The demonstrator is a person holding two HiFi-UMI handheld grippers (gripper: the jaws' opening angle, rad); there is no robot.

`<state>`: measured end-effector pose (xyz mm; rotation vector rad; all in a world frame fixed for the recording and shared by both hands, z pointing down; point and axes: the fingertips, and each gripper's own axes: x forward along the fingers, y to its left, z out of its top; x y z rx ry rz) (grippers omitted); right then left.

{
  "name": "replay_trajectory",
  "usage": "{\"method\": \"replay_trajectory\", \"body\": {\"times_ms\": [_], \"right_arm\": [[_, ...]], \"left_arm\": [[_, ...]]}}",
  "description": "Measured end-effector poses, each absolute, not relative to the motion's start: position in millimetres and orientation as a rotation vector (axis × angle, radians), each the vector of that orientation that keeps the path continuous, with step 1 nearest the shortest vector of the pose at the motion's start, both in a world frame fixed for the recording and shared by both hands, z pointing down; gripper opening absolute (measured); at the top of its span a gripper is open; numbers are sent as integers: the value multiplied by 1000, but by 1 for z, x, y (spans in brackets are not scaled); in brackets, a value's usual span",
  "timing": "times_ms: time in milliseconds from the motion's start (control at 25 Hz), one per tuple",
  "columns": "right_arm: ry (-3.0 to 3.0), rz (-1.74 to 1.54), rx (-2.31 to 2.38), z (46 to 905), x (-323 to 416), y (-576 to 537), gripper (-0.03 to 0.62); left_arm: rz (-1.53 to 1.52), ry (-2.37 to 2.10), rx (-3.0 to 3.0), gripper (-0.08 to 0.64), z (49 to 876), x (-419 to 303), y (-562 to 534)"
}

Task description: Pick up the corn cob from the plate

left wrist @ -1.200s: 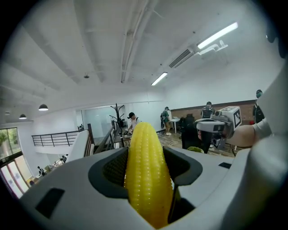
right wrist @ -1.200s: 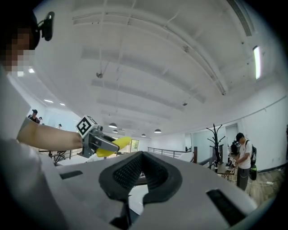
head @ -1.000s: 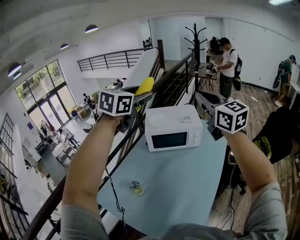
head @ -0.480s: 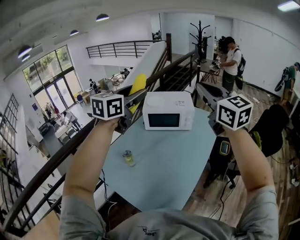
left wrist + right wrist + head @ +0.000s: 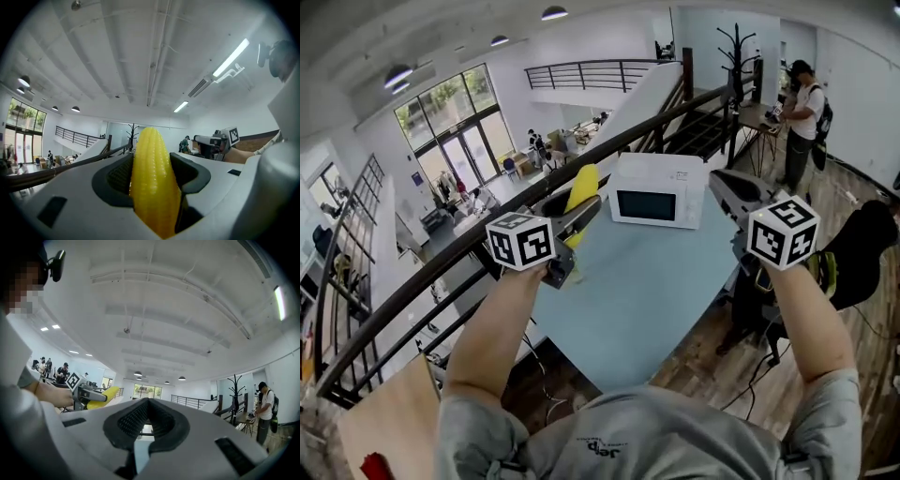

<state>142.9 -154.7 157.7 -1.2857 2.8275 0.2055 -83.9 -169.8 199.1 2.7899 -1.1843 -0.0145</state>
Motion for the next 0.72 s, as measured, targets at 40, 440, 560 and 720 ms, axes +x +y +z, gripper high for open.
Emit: {"method": "replay_trajectory", "body": {"times_ms": [40, 440, 560, 720], "right_arm": [[2829, 198, -1271, 159, 142, -145, 15], [2872, 183, -1174, 188, 117, -76, 15], [2871, 151, -1187, 203, 105, -66, 15], [2850, 102, -1256, 227, 85, -61, 15]], "left_arm": [[-22, -1195, 2790, 256, 199, -86, -158], [-81, -1151, 2790, 256, 235, -89, -86], [-98, -1113, 2787, 256, 254, -97, -80], [-120, -1046, 2806, 256, 278, -116, -74]]}}
